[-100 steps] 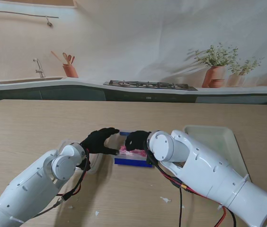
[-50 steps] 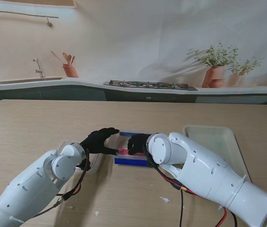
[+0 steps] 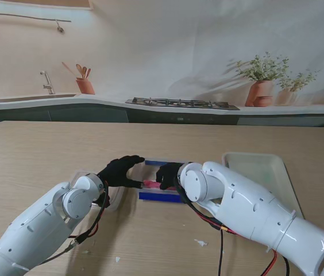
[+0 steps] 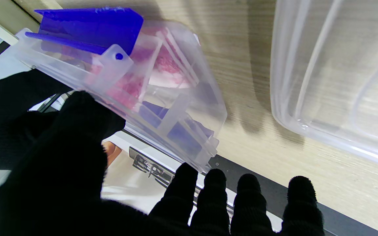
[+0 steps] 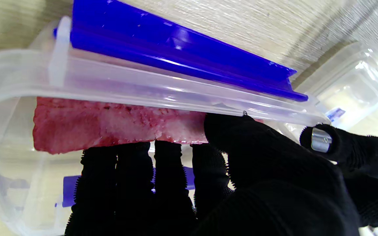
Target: Separate the bacon slices onto the tray
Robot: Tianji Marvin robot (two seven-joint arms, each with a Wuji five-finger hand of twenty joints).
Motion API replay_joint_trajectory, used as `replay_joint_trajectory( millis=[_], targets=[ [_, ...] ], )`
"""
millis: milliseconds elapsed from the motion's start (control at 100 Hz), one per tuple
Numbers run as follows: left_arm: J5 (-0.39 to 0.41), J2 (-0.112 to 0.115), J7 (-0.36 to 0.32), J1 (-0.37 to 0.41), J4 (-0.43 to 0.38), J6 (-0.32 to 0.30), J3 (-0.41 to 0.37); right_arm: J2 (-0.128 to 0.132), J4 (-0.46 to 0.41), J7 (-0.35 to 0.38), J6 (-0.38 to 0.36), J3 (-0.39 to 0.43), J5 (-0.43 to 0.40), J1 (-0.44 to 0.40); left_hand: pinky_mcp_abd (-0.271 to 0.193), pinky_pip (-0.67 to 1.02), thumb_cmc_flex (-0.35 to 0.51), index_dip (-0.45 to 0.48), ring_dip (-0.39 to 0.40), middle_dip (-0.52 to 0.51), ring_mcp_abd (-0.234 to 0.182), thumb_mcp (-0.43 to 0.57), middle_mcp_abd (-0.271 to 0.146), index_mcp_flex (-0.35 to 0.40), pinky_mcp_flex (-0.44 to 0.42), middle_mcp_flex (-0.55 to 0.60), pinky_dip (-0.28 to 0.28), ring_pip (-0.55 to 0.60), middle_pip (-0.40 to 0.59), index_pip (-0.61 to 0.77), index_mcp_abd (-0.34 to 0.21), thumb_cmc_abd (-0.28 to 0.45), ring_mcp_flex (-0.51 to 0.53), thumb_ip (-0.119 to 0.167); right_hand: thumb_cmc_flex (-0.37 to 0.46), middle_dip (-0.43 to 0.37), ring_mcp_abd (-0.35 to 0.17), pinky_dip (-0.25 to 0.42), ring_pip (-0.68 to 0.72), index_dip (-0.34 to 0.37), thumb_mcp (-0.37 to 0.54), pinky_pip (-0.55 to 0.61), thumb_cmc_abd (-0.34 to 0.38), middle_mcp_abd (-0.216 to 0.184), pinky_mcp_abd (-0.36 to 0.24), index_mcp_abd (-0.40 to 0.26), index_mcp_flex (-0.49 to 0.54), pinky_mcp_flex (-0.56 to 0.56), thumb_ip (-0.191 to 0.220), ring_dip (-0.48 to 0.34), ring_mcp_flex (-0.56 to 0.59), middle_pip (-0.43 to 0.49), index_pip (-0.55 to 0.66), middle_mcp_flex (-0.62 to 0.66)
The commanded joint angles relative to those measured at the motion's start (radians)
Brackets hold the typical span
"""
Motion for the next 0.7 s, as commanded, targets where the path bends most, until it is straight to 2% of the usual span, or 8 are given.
replay_joint_trajectory(
  millis=[0, 210, 260, 400, 550, 620, 690],
  targets=[
    [0.002, -0.001, -0.024, 0.01, 0.008, 0.003, 0.01, -0.006, 0.006, 0.014, -0.008, -0.007, -0.003, 0.002, 0.001, -0.046, 0.026, 0.014, 0.0, -0.016, -0.023, 0.041, -0.041, 0.017, -0.016, 0.0, 0.012, -0.002, 0.009, 0.013, 0.021, -0.053, -0.037, 0.015, 0.049, 0.005, 0.001, -0.005, 0.008, -0.004, 0.027, 0.049, -0.074, -0.028, -0.018, -0.045, 0.011, 0.022, -0.042, -0.006, 0.049, 0.015, 0.043, 0.035],
    [0.002, 0.0, -0.024, 0.009, 0.009, 0.002, 0.011, -0.008, 0.022, -0.003, -0.038, -0.018, -0.032, 0.006, 0.001, -0.047, 0.027, 0.014, 0.0, -0.017, -0.023, 0.041, -0.039, 0.017, -0.016, 0.001, 0.014, -0.003, 0.009, 0.013, 0.021, -0.053, -0.037, 0.015, 0.062, 0.028, -0.022, -0.001, 0.034, 0.011, 0.03, 0.071, -0.129, -0.073, -0.031, -0.118, 0.021, 0.055, -0.07, 0.006, 0.093, 0.035, 0.184, 0.114],
    [0.002, 0.0, -0.024, 0.009, 0.009, 0.002, 0.011, -0.007, 0.024, -0.002, -0.041, -0.02, -0.034, 0.008, 0.001, -0.047, 0.027, 0.014, 0.0, -0.017, -0.024, 0.041, -0.039, 0.017, -0.016, 0.001, 0.014, -0.002, 0.009, 0.013, 0.021, -0.055, -0.037, 0.015, 0.064, 0.047, -0.024, 0.004, 0.04, -0.018, 0.028, 0.076, -0.138, -0.078, -0.032, -0.125, 0.021, 0.061, -0.075, 0.013, 0.103, 0.024, 0.227, 0.136],
    [0.003, -0.001, -0.023, 0.01, 0.009, 0.002, 0.01, -0.008, 0.031, 0.0, -0.048, -0.033, -0.04, 0.016, 0.002, -0.048, 0.028, 0.014, 0.0, -0.017, -0.022, 0.042, -0.038, 0.018, -0.016, 0.001, 0.015, -0.003, 0.009, 0.014, 0.022, -0.055, -0.037, 0.015, 0.073, 0.064, -0.031, 0.013, 0.064, -0.004, 0.03, 0.094, -0.148, -0.085, -0.033, -0.156, 0.072, 0.081, -0.079, 0.025, 0.137, 0.036, 0.271, 0.196],
    [0.002, -0.001, -0.023, 0.009, 0.01, 0.001, 0.011, -0.015, 0.043, -0.023, -0.059, -0.035, -0.046, 0.014, 0.001, -0.049, 0.028, 0.014, 0.0, -0.018, -0.023, 0.042, -0.039, 0.018, -0.016, 0.001, 0.015, -0.003, 0.009, 0.014, 0.022, -0.054, -0.037, 0.015, 0.085, 0.088, -0.049, 0.016, 0.081, 0.014, 0.038, 0.097, -0.159, -0.115, -0.034, -0.202, 0.151, 0.102, -0.085, 0.035, 0.184, 0.03, 0.31, 0.283],
    [0.001, -0.001, -0.023, 0.009, 0.011, 0.0, 0.012, -0.018, 0.048, -0.038, -0.074, -0.033, -0.054, 0.011, 0.001, -0.049, 0.028, 0.015, 0.0, -0.018, -0.022, 0.042, -0.039, 0.018, -0.016, 0.0, 0.015, -0.003, 0.009, 0.014, 0.022, -0.056, -0.037, 0.015, 0.084, 0.107, -0.053, 0.017, 0.099, 0.015, 0.054, 0.099, -0.167, -0.113, -0.03, -0.199, 0.171, 0.11, -0.088, 0.048, 0.208, 0.022, 0.32, 0.314],
    [0.001, -0.001, -0.023, 0.008, 0.011, 0.0, 0.012, -0.02, 0.048, -0.058, -0.09, -0.026, -0.074, 0.005, 0.001, -0.049, 0.027, 0.015, 0.0, -0.018, -0.023, 0.042, -0.04, 0.017, -0.016, 0.001, 0.015, -0.003, 0.009, 0.014, 0.022, -0.054, -0.037, 0.015, 0.088, 0.114, -0.051, 0.02, 0.117, 0.024, 0.069, 0.104, -0.164, -0.092, -0.023, -0.178, 0.178, 0.117, -0.089, 0.058, 0.228, 0.026, 0.33, 0.334]
  ],
)
